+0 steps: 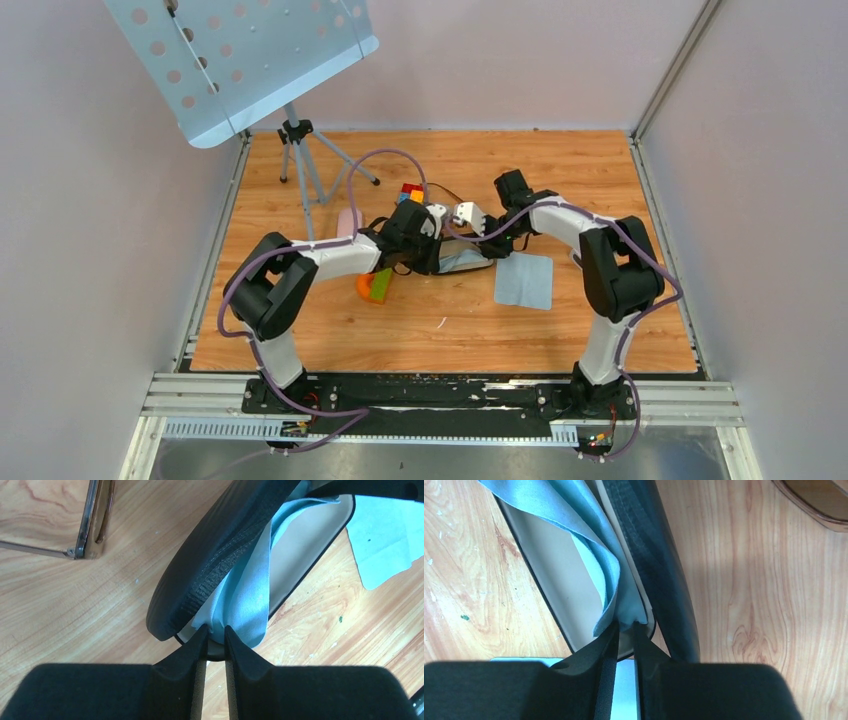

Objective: Organize the sunglasses
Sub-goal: Place the glasses cleaning cloth in the sunglasses case.

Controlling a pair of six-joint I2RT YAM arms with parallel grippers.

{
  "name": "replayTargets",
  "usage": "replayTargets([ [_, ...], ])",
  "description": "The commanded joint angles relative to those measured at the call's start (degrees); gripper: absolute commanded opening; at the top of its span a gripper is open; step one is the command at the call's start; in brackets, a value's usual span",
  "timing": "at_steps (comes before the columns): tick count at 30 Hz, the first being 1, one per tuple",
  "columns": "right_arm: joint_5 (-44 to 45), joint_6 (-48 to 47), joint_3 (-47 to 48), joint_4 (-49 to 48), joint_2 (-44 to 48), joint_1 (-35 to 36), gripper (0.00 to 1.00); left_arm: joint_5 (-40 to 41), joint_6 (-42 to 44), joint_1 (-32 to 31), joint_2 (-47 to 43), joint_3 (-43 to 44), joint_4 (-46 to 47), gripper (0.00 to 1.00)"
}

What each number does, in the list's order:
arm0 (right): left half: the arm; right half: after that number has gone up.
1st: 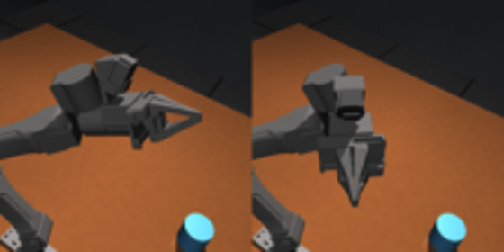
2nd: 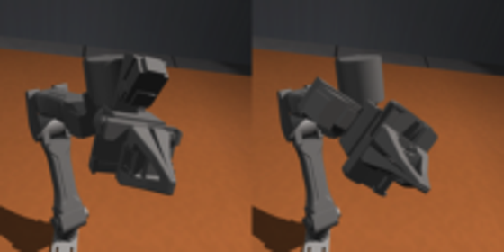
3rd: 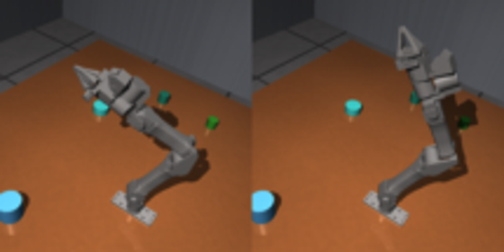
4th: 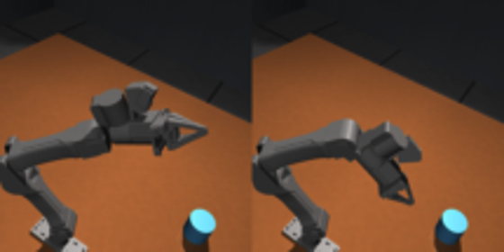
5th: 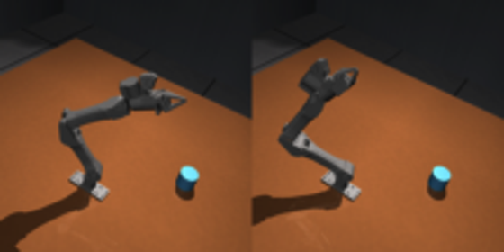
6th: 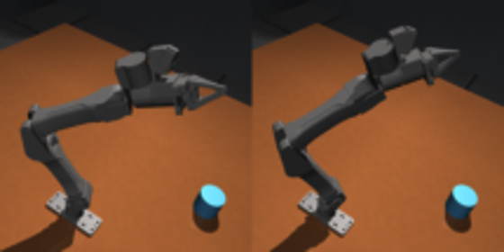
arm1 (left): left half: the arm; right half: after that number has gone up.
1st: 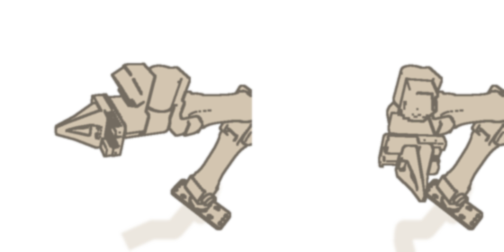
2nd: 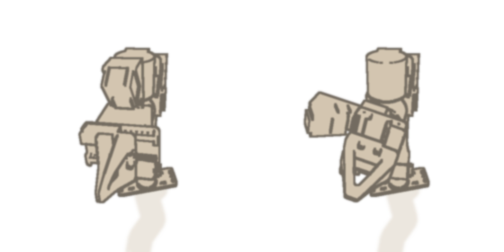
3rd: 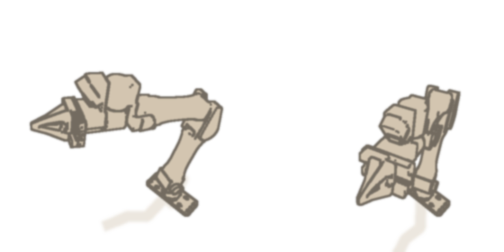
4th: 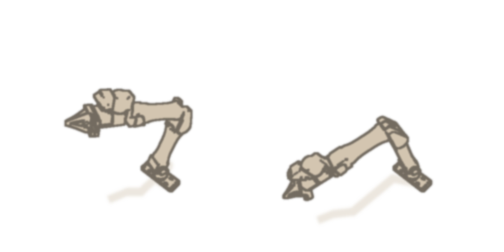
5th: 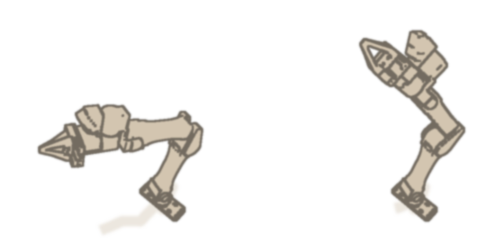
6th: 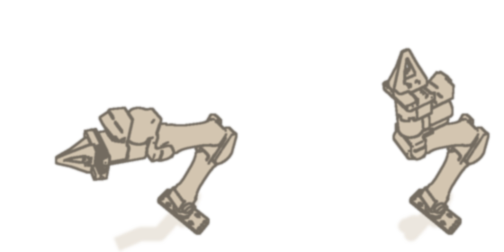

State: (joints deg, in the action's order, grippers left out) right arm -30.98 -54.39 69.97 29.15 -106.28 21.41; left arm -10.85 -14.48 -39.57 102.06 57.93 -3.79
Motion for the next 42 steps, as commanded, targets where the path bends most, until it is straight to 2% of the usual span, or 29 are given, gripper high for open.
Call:
replayTargets([
  [1,-1.22,-0.15,-2.51,-3.28,2.85,0.63,0.21,0.57,1.47,-0.59,-2.47,-2.39,2.86,0.22],
  [10,-4.76,-3.34,-11.21,-8.10,12.61,0.62,0.27,2.21,2.90,-0.59,-6.64,-5.10,7.56,0.28],
  [20,-5.59,-2.72,-12.63,-8.76,12.11,0.65,0.29,1.41,3.57,-1.77,-7.00,-6.40,7.46,0.34],
  [27,-5.82,-3.00,-14.26,-8.82,13.19,0.68,0.29,0.25,6.40,-3.05,-7.84,-7.41,8.17,0.34],
  [31,-4.72,-2.58,-19.17,-12.66,16.93,1.47,0.29,-0.12,8.08,-4.88,-7.54,-8.00,7.69,0.34],
  [35,-2.36,-2.74,-24.24,-16.03,21.13,2.89,0.29,1.22,9.35,-7.49,-6.99,-8.28,6.79,0.34],
  [42,-1.60,-1.77,-25.69,-16.69,22.50,2.93,0.29,4.00,9.45,-9.62,-9.03,-11.17,8.55,0.34],
])
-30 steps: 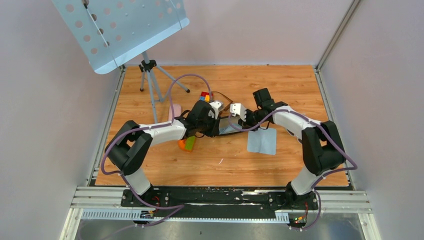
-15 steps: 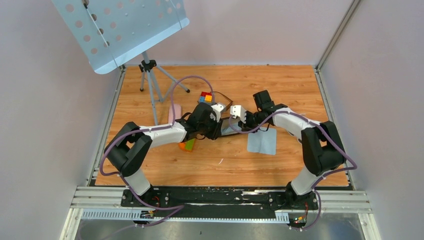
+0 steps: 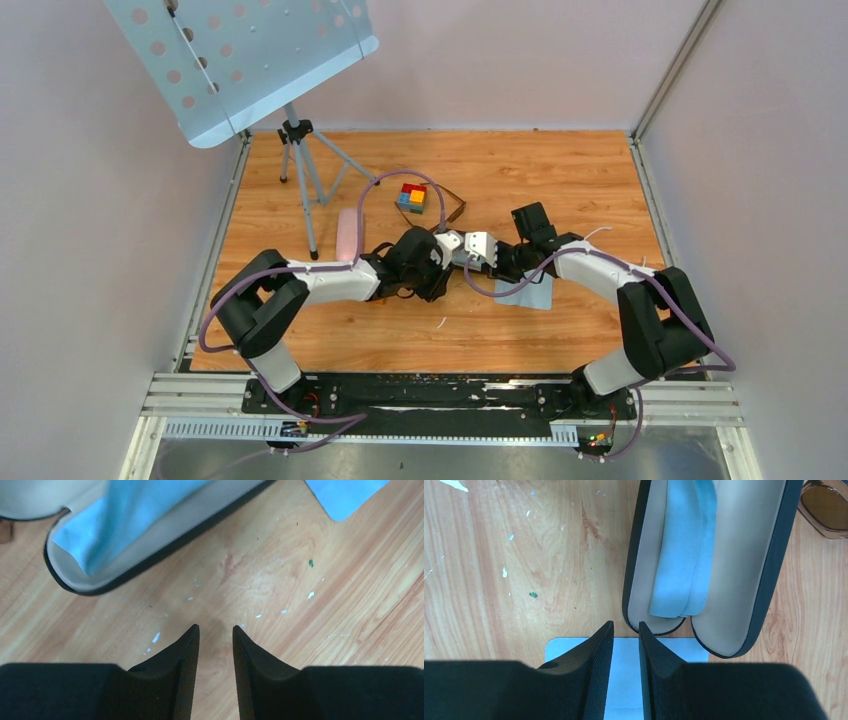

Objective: Organize the sunglasses
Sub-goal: Place the glasses cleaning cloth in the sunglasses case.

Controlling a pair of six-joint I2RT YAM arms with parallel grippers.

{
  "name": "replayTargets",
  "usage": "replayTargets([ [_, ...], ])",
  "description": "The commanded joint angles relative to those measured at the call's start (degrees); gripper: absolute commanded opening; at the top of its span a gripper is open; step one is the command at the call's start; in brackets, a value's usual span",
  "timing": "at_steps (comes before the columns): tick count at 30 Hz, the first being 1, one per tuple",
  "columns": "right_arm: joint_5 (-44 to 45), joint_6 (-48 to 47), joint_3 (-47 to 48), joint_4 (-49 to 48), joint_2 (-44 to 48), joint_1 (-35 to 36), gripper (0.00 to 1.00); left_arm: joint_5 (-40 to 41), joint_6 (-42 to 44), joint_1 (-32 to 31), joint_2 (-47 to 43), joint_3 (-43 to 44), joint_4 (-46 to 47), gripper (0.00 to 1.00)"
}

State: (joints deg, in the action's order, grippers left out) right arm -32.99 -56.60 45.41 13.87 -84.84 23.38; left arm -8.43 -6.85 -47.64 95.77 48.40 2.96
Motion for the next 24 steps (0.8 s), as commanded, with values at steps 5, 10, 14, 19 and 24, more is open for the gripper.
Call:
replayTargets([
  [5,0.71,1.53,-0.97,-2.56,0.93,0.92,0.29,2.50,2.46,-1.58,-3.87,-1.65,1.81,0.34],
  [10,0.87,1.76,-0.83,-2.98,0.62,0.96,0.29,7.27,-2.45,-1.58,-12.79,-4.26,7.27,0.35],
  [14,0.30,1.11,-1.47,-3.06,0.64,0.96,0.26,19.16,-4.44,-1.46,-16.15,-0.20,5.08,0.44],
  [19,1.13,-2.15,-2.87,-2.98,0.72,2.29,0.21,17.90,-0.87,2.41,-7.14,14.23,-7.47,0.57],
  [24,4.87,-9.90,-4.89,-2.44,1.39,5.43,0.12,13.13,2.25,4.37,4.29,27.96,-19.21,0.59],
])
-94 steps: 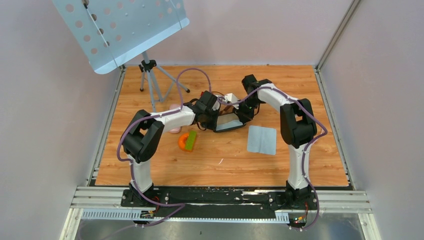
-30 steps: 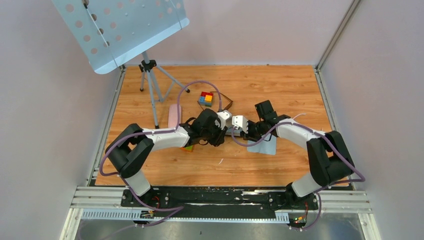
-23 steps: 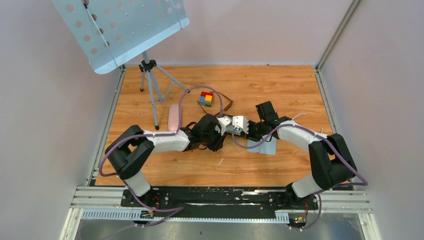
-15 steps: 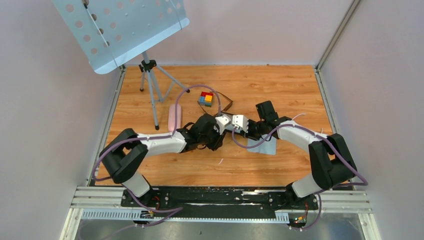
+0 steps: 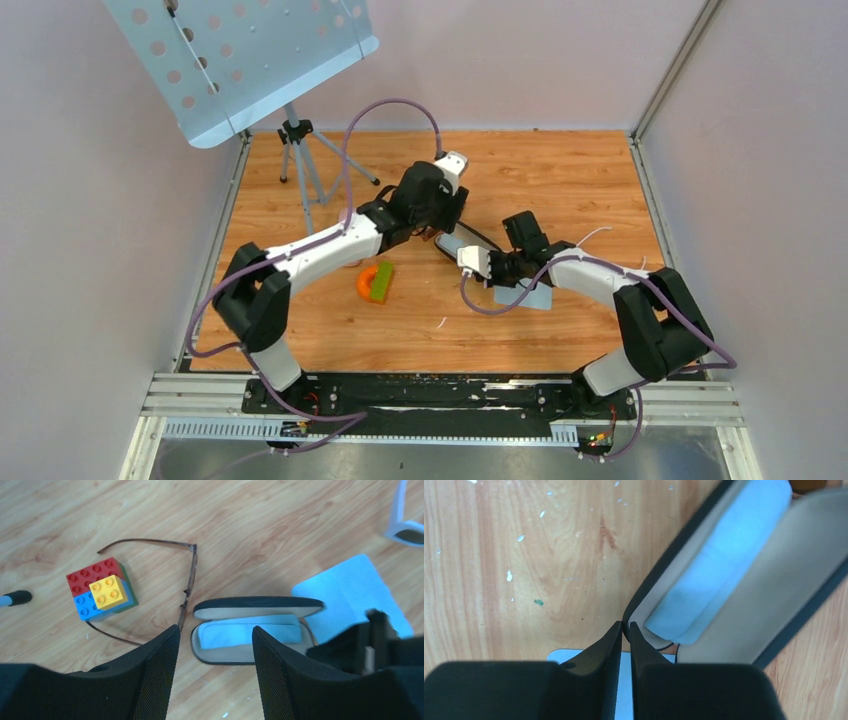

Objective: Organize the sunglasses
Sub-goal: Place the glasses cleaning cloth in the sunglasses case.

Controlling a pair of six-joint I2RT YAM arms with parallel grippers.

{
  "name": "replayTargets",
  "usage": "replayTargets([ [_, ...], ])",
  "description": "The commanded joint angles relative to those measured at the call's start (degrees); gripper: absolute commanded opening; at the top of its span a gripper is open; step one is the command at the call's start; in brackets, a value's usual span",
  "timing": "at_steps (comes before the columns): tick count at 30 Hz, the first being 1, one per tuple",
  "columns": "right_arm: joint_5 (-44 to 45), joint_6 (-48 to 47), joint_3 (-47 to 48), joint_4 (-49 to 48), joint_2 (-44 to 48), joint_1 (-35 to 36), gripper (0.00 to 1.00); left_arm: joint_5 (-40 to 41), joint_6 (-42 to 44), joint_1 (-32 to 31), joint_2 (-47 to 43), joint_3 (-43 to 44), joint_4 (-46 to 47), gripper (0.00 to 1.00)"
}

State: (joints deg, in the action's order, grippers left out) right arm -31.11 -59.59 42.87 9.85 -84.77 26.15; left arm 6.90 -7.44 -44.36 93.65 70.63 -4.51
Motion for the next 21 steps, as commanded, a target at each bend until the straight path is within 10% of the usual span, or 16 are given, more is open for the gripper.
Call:
replayTargets([
  [1,4.32,-9.59,-3.05,1.62,1.50,3.42,0.12,-2.17,3.18,1.11,7.40,7.63,-12.11,0.59],
  [21,25.23,-38.63,-15.16,-14.55,1.97,12.45,0.02,-10.60,0.28,2.17,-0.56,-0.46,-7.81,0.59],
])
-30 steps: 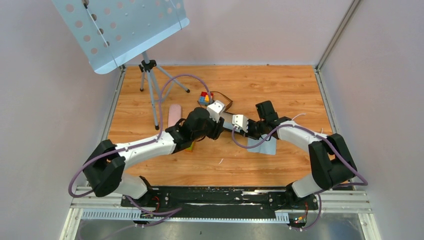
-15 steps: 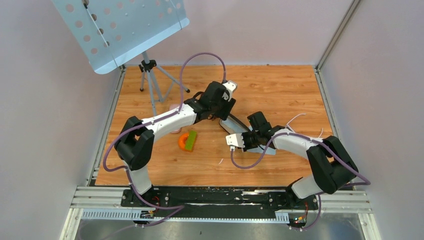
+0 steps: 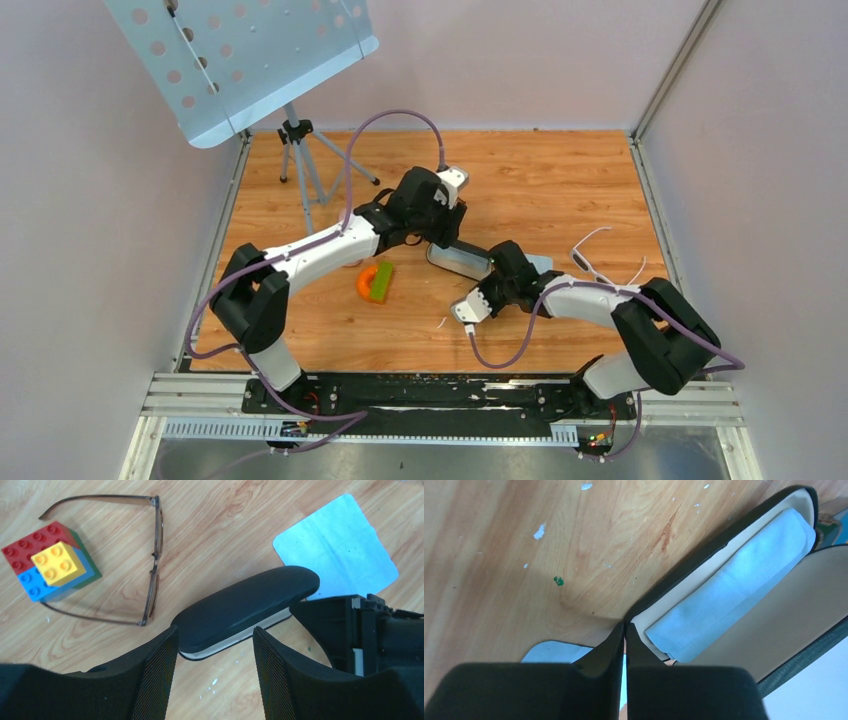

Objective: Organize the sunglasses
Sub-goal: Place the glasses cleaning cloth in the sunglasses case.

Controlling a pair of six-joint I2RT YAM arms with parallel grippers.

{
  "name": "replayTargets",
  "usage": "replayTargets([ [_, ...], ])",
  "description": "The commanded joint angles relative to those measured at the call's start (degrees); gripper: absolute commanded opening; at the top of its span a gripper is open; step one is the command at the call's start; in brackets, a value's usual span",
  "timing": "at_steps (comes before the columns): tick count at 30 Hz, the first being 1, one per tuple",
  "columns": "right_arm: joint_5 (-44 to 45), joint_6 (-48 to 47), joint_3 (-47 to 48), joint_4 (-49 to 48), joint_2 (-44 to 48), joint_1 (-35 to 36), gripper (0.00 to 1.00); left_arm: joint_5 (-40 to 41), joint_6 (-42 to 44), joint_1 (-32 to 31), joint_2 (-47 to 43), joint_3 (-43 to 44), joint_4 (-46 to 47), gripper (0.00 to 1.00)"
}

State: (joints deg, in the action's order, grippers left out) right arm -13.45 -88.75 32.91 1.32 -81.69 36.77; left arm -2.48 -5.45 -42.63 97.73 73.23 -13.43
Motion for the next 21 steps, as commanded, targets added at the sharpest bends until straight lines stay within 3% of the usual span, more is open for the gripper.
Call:
replayTargets([
  [1,8.30,-10.63,-5.88,-7.43,-1.43,2.02,0.02,-1.30,-1.86,0.44,-5.37,-4.46,2.18,0.59],
  [8,10.31,-8.95,-3.99,-7.73,-2.20,2.88,0.02,-8.37,2.48,0.36,-5.75,-7.44,-0.03,0.60],
  [21,10.73,-8.45,-2.11,-4.81,-3.29,3.14,0.02,-7.57,14.03,0.09,-2.63,-5.29,2.45,0.59],
])
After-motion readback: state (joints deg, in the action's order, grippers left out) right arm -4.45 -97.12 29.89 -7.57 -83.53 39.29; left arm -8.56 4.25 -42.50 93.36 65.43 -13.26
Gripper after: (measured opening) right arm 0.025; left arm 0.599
